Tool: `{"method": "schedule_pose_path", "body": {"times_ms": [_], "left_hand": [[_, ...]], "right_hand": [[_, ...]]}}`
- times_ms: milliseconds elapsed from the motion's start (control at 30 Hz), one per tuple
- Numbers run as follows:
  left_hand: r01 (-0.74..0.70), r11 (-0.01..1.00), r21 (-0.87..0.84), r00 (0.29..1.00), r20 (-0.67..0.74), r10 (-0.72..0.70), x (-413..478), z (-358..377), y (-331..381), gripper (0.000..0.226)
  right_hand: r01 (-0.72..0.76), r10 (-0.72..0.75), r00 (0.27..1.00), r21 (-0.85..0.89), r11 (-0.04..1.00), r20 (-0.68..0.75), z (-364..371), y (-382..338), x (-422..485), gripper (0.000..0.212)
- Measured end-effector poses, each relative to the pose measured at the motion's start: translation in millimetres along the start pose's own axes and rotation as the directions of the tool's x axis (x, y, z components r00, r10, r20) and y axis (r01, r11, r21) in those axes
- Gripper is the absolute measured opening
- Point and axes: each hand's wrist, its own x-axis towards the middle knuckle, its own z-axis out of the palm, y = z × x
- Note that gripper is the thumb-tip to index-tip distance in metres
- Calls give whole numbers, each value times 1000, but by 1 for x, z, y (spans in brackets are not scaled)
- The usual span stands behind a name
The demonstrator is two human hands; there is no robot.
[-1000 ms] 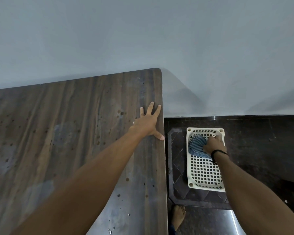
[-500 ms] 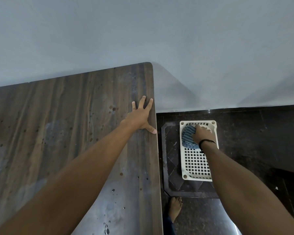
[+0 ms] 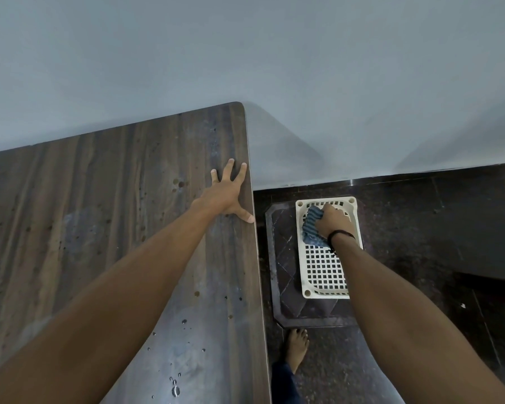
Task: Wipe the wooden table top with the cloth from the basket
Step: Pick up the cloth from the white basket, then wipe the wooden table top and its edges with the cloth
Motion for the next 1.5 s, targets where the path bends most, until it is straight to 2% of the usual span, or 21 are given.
{"method": "schedule_pose_path", "body": {"times_ms": [100, 200, 367, 467, 567, 633, 700, 733, 767, 800, 867, 933, 967, 1000, 1033, 1100, 1167, 1233, 1333, 1400, 1500], "left_hand": [[-2, 1000, -2, 1000, -6, 2, 0, 0, 0, 147], [2, 1000, -8, 1000, -7, -2, -2, 0, 0, 147], [-13, 1000, -1, 999, -30, 13, -4, 0, -1, 148], [-22, 1000, 1, 999, -43, 22, -5, 1, -3, 146], [-50, 999, -3, 998, -49, 50, -6, 0, -9, 139], [-51, 997, -61, 994, -96, 45, -9, -7, -20, 134], [-5, 994, -111, 986, -165, -13, -14, -17, -40, 132], [27, 992, -123, 980, -191, -50, -17, -21, -52, 132], [60, 989, -132, 974, -210, -87, -20, -24, -65, 131], [91, 986, -140, 968, -219, -120, -22, -27, -78, 131], [136, 979, -149, 965, -203, -165, -26, -29, -104, 129], [167, 975, -149, 965, -177, -192, -29, -29, -125, 125], [173, 973, -155, 965, -173, -199, -29, -28, -135, 121], [172, 971, -165, 964, -173, -200, -29, -25, -143, 116], [166, 970, -176, 965, -172, -197, -28, -23, -149, 112], [157, 971, -181, 971, -153, -186, -26, -17, -162, 110], [153, 971, -181, 978, -113, -175, -24, -14, -174, 117], [133, 973, -186, 984, -89, -152, -20, -15, -183, 124], [89, 976, -199, 988, -110, -113, -16, -20, -193, 126], [71, 976, -207, 985, -139, -101, -13, -23, -202, 123], [49, 971, -233, 985, -152, -86, -7, -26, -215, 122]], "right_hand": [[-35, 38, 999, 77, 996, -28, -2, -2, -6, 23], [-116, 134, 989, 232, 966, -61, -6, -7, -12, 20], [-176, 262, 944, 365, 914, -200, -22, -30, -32, 23], [-127, 300, 888, 442, 888, -347, -43, -61, -47, 21], [34, 296, 820, 558, 829, -491, -72, -100, -64, 16], [179, 301, 811, 702, 690, -502, -92, -129, -78, 16], [281, 267, 872, 866, 414, -411, -100, -156, -88, 16], [268, 226, 918, 929, 254, -326, -99, -169, -91, 18], [226, 174, 952, 963, 147, -250, -92, -179, -91, 21], [192, 126, 970, 973, 126, -207, -83, -188, -91, 23], [172, 48, 980, 942, 290, -193, -58, -200, -88, 26], [214, -31, 969, 777, 592, -243, -30, -205, -90, 29], [262, -76, 946, 602, 755, -316, -15, -204, -90, 33], [291, -126, 909, 389, 874, -396, -2, -202, -91, 40], [286, -161, 867, 207, 935, -471, 7, -200, -92, 49], [268, -214, 783, 7, 963, -583, 19, -201, -89, 59], [310, -302, 762, -87, 947, -573, 26, -205, -87, 55], [354, -383, 779, -155, 922, -497, 37, -209, -84, 47], [407, -449, 808, -190, 893, -381, 48, -215, -76, 47], [403, -427, 810, -147, 903, -401, 44, -219, -67, 48], [306, -322, 861, -104, 946, -393, 39, -228, -55, 50]]}}
